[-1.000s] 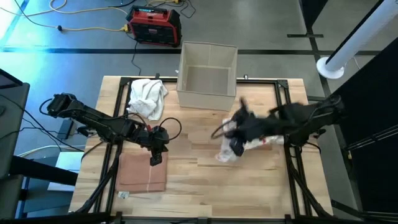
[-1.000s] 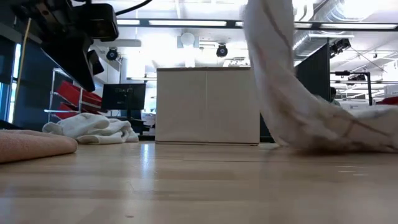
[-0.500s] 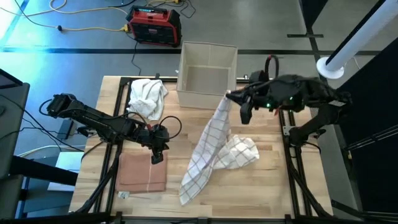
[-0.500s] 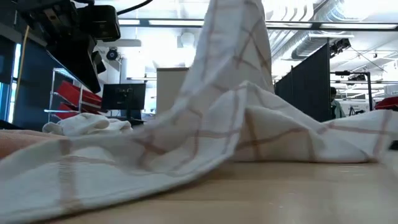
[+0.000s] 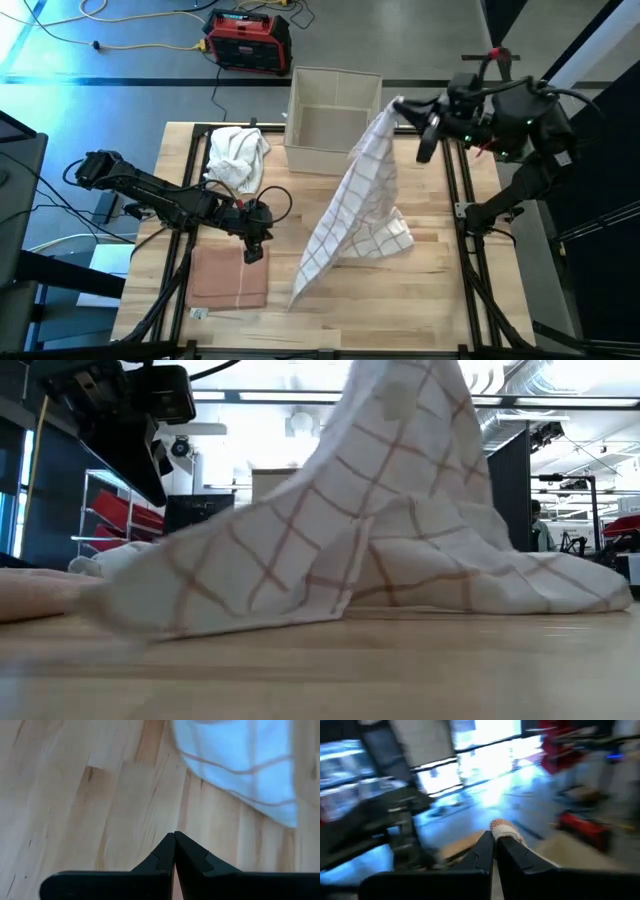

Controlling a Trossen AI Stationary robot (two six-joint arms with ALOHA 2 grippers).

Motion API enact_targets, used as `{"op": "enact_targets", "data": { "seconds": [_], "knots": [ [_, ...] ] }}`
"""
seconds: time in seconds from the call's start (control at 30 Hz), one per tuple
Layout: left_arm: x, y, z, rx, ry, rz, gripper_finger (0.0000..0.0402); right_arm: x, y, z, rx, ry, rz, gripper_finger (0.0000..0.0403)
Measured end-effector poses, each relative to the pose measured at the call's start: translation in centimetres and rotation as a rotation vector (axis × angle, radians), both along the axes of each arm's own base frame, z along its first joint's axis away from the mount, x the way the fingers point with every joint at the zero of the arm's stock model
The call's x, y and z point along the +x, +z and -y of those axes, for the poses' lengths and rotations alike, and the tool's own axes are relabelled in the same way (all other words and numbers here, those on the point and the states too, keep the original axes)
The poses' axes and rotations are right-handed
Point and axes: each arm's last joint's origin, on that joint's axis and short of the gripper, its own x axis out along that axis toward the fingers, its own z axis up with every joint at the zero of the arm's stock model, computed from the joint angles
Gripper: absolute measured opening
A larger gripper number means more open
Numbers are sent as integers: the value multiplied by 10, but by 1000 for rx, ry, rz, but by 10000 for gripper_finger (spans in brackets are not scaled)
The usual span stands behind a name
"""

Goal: Fold towel
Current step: Fold the right white towel

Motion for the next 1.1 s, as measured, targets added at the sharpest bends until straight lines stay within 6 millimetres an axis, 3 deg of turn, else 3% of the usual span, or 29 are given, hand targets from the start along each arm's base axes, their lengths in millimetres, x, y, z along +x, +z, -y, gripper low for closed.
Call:
{"op": "enact_targets", "data": {
  "seconds": [0.1, 0.27, 0.37, 0.53, 0.73, 0.9, 1.1],
  "knots": [
    [0, 0, 0, -6, 7, 6, 0, -2, -9, 2, -10, -83, -81, 0],
    [1, 0, 0, -13, 16, 7, 0, 5, -15, -1, 3, -56, -127, 0],
    [1, 0, 0, -5, 6, 8, 0, 7, 3, -5, -40, 54, 11, 0],
    [1, 1, -2, 18, -3, 11, 0, -6, 43, -5, -134, 127, 340, 0],
    [2, 1, -5, 28, 14, 12, 0, -7, 55, -2, -194, 104, 441, 0],
    [2, 1, -5, 32, 16, 14, 0, -5, 40, -2, -74, 126, 341, 0],
    [2, 1, -5, 33, 16, 13, 0, 13, -7, -15, 263, 308, 73, 0]
  ]
}}
